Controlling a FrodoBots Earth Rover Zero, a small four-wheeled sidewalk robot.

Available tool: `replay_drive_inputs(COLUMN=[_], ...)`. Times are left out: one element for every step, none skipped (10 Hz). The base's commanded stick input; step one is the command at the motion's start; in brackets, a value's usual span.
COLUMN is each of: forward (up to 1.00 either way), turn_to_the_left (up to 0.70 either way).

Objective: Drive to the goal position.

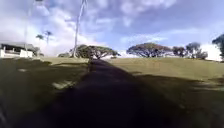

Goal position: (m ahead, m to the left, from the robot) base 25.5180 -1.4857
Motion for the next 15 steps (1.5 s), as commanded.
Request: replay_drive_inputs(forward=[0.7,0.7,0.7,0.7,0.7,0.7,0.7,0.7,0.7,0.7,0.7,0.7,0.7,0.7,0.7], turn_to_the_left=[0.0,0.0,0.0,0.0,0.0,0.18,0.35,0.35,0.19,0.0,0.0,0.0,0.0,0.0,0.0])
